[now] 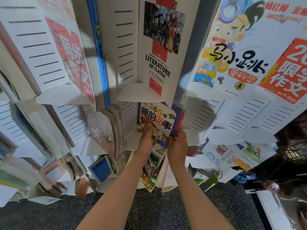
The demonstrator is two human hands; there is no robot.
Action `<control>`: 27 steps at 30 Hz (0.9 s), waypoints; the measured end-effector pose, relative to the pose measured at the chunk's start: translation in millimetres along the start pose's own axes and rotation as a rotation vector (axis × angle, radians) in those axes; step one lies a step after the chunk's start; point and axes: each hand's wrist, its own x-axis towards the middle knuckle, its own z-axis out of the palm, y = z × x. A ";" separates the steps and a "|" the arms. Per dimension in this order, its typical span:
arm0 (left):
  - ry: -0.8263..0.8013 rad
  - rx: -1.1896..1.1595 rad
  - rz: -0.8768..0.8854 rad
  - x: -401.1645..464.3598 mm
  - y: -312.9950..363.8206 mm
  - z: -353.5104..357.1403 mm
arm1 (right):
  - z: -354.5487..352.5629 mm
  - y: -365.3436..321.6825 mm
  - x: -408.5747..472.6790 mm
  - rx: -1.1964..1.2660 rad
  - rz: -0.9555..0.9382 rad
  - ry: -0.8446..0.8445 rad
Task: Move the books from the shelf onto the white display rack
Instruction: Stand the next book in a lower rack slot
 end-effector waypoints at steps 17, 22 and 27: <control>-0.006 0.001 0.085 -11.1 10.8 10.4 | -20.3 -28.2 -2.3 -0.098 -0.166 0.011; -0.035 0.004 0.058 -20.5 21.0 12.6 | -29.9 -36.6 -0.8 -0.120 -0.112 -0.075; -0.086 0.239 0.146 -50.3 34.2 3.3 | -46.9 -40.7 -12.4 -0.165 -0.139 -0.105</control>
